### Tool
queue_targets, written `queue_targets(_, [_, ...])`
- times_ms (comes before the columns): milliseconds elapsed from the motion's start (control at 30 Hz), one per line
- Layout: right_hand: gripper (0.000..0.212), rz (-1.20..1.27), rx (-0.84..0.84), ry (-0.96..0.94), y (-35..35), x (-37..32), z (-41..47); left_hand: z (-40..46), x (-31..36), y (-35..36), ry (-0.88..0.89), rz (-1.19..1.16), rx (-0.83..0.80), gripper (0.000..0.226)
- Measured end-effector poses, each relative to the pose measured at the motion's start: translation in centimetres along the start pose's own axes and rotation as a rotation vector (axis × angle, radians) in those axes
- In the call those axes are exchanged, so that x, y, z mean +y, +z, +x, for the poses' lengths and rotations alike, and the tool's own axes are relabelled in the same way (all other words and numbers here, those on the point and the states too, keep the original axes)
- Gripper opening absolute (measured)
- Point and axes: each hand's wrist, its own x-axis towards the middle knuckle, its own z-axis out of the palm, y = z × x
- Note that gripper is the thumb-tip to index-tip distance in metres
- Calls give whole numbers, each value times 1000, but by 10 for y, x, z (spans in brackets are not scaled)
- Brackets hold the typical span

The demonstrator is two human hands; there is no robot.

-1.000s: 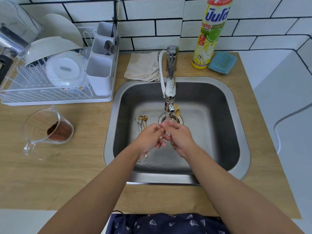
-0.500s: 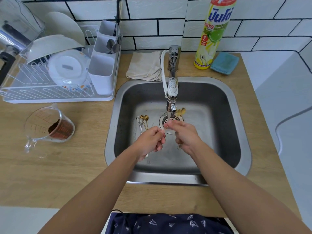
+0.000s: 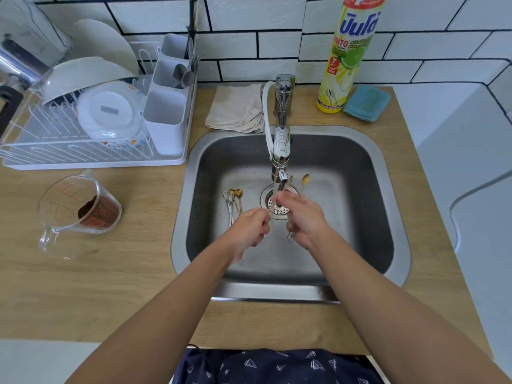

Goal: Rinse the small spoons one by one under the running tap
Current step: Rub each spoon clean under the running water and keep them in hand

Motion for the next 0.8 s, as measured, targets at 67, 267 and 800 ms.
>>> queue_targets(67, [23, -53, -53, 25, 6, 12, -7, -1, 1, -1, 8, 4, 1, 21])
queue_targets(267, [12, 71, 99, 10, -3, -9, 6, -5, 1, -5, 14, 16, -27, 17])
queue_targets(800, [8, 25, -99, 39, 5, 3, -6, -4, 9, -4, 6, -19, -41, 24])
